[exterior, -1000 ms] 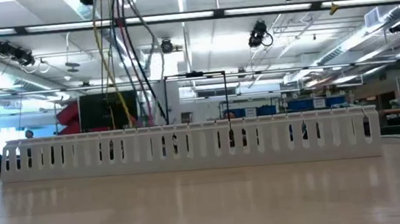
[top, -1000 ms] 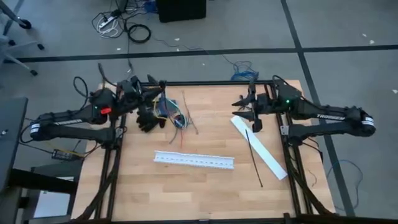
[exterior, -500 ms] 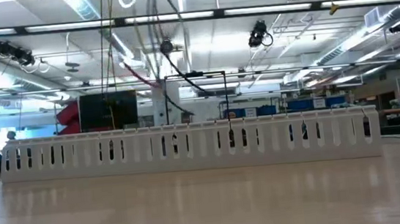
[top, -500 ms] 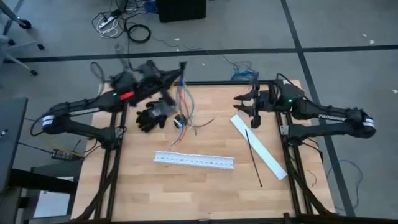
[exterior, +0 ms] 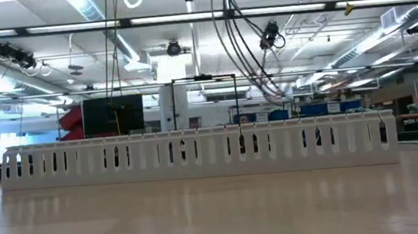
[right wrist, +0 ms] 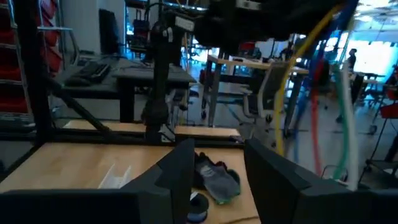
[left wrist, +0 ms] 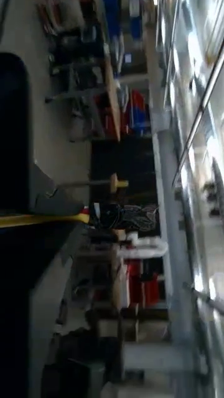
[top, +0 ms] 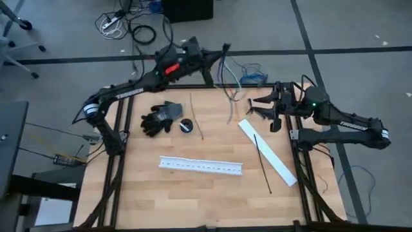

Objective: Ziptie cables
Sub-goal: Prepare the cable wires

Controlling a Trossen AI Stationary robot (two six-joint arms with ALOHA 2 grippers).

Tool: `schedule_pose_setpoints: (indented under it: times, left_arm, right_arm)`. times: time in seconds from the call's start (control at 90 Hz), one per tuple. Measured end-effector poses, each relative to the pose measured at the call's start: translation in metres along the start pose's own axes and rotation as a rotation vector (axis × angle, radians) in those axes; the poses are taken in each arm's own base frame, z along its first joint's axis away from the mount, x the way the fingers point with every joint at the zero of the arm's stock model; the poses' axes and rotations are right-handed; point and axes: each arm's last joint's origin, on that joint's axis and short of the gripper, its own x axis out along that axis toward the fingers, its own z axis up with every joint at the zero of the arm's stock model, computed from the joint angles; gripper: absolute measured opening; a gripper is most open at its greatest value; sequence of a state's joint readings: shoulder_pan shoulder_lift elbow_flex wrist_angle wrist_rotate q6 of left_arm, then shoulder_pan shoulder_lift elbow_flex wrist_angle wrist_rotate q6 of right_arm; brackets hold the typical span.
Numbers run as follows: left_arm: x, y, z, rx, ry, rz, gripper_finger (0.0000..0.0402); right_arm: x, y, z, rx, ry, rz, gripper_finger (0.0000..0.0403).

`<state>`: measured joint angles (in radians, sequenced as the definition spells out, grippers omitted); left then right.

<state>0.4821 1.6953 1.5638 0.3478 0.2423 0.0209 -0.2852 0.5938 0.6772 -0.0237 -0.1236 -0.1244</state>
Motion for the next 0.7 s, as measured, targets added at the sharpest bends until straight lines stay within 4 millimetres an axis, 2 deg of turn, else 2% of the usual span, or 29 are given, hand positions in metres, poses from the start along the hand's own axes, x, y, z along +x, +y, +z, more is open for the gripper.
schedule_pose_setpoints:
  times: [0.156,0.233,0.3,0.389,0.522,0.7]
  left_arm:
    - [-0.009,0.003,-0.056,-0.062,0.135,-0.099,0.0000]
    - [-0.020,-0.002,-0.088,-0.092,0.179,-0.106,0.0000]
    - [-0.032,-0.005,-0.106,-0.131,0.172,-0.100,0.0000]
    - [-0.051,-0.008,-0.114,-0.143,0.127,-0.022,0.0000]
    - [-0.088,-0.012,-0.121,-0.125,0.136,0.207,0.0000]
    - [-0.137,-0.030,-0.132,-0.135,0.173,0.420,0.0000]
  right_arm:
    - [-0.006,0.001,-0.004,0.008,0.051,0.006,0.0135]
    - [-0.007,0.002,-0.005,0.011,0.067,0.009,0.0134]
    - [-0.007,0.002,-0.006,0.011,0.074,0.010,0.0132]
    - [-0.006,0.002,-0.007,0.010,0.083,0.012,0.0131]
    - [-0.001,0.002,-0.010,0.015,0.108,0.024,0.0131]
    - [0.014,0.003,-0.021,0.022,0.168,0.048,0.0129]
